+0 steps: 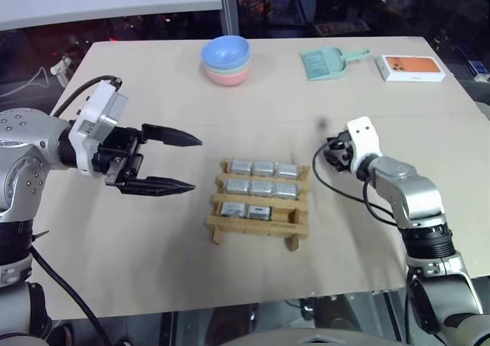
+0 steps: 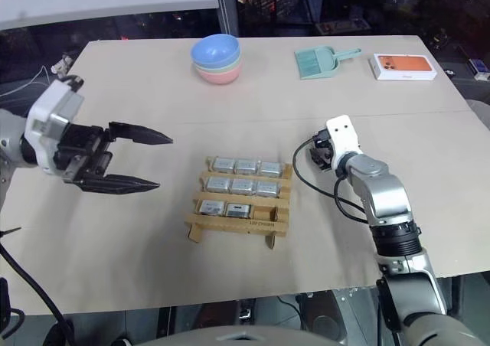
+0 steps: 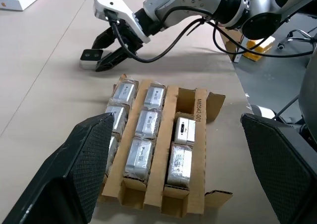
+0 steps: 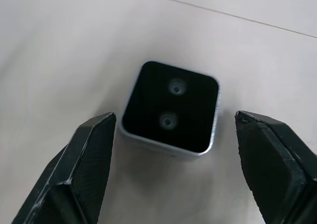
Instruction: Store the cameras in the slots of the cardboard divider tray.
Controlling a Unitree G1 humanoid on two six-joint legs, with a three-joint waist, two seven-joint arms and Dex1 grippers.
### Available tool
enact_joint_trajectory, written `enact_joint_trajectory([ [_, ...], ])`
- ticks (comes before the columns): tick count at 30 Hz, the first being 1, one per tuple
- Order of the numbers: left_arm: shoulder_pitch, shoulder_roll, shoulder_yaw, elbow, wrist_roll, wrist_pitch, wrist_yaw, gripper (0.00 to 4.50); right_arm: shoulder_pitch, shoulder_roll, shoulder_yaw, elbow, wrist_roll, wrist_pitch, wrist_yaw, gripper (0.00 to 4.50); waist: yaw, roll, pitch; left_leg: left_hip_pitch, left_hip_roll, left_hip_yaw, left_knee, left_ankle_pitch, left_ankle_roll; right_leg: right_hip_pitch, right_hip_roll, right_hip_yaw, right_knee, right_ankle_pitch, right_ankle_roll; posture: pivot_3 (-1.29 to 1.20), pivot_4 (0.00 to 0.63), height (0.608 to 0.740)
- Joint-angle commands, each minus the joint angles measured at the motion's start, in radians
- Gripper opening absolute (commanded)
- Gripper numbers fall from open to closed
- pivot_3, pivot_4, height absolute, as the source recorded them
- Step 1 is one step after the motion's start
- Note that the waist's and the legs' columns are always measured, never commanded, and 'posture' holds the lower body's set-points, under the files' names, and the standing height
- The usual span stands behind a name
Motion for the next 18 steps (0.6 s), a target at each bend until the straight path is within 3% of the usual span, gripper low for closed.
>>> enact_joint_trajectory([
  [1, -0.022, 0.009, 0.015, -0.005, -0.005, -0.009, -0.007, 4.28, -0.01, 0.015, -0.031, -0.012, 0.005, -0.042, -0.013, 3.55, 0.0, 0.0, 0.0, 0.0, 0.0, 0.0, 0.0, 0.0, 0.0, 0.0, 0.0, 0.0, 0.0, 0.0, 0.0, 0.0, 0.15, 0.74],
  [6, -0.013, 0.007, 0.017, -0.01, -0.006, -0.008, -0.005, 4.28, 0.003, 0.006, -0.015, -0.022, 0.002, -0.043, 0.013, 1.9, -0.001, 0.0, 0.0, 0.0, 0.0, 0.0, 0.0, 0.0, 0.0, 0.0, 0.0, 0.0, 0.0, 0.0, 0.0, 0.0, 0.15, 0.74],
  [9, -0.012, -0.002, 0.015, -0.017, -0.004, -0.006, 0.014, 4.28, 0.005, -0.007, -0.02, -0.034, 0.01, -0.051, 0.035, 1.9, 0.0, 0.0, 0.0, 0.0, 0.0, 0.0, 0.0, 0.0, 0.0, 0.0, 0.0, 0.0, 0.0, 0.0, 0.0, 0.0, 0.15, 0.74],
  [12, -0.05, -0.034, 0.003, -0.016, 0.018, 0.021, 0.117, 4.28, 0.012, -0.038, -0.005, -0.108, 0.061, -0.122, 0.155, 1.9, 0.003, 0.0, 0.0, 0.0, 0.0, 0.0, 0.0, 0.0, 0.0, 0.0, 0.0, 0.0, 0.0, 0.0, 0.0, 0.0, 0.15, 0.74],
  [18, -0.092, -0.172, -0.044, -0.038, -0.011, 0.185, 0.338, 4.28, 0.015, -0.205, 0.195, -0.256, -0.056, -0.511, 0.401, 1.9, -0.001, 0.0, 0.0, 0.001, 0.0, -0.002, 0.0, 0.0, 0.0, 0.0, 0.0, 0.0, 0.0, 0.0, 0.001, 0.0, 0.15, 0.74],
])
